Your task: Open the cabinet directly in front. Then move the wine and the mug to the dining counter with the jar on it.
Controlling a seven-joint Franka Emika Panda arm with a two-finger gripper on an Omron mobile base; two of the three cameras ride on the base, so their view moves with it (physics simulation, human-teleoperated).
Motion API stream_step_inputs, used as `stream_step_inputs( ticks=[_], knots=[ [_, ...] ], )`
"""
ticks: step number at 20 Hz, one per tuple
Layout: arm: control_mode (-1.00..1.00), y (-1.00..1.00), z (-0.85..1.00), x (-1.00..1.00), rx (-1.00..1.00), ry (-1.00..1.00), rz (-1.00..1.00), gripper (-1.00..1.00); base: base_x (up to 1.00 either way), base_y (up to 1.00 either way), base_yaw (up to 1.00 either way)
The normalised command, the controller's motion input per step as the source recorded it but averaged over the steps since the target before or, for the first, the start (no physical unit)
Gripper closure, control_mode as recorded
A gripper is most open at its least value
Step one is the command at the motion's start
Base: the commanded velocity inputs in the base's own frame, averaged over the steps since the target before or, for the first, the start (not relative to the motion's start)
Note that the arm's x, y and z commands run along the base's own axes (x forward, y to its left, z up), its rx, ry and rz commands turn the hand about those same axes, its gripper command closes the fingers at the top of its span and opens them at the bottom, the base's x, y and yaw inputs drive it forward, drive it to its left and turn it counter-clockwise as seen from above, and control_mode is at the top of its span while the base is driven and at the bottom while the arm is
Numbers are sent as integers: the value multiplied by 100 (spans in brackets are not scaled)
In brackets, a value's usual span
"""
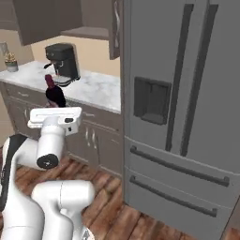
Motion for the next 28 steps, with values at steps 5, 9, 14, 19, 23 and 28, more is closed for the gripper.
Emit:
stream_step_inputs(
  ticks=[5,9,14,19,23,28],
  knots=[
    [100,0,0,0,0,0,0,100,-27,-7,90],
    [100,0,0,0,0,0,0,100,-22,0,92],
    [100,0,0,0,0,0,0,100,-21,0,92],
    [100,0,0,0,0,0,0,100,-21,0,93],
    [100,0,0,0,0,0,0,100,-21,0,93],
    [100,0,0,0,0,0,0,100,-21,0,93]
  ],
)
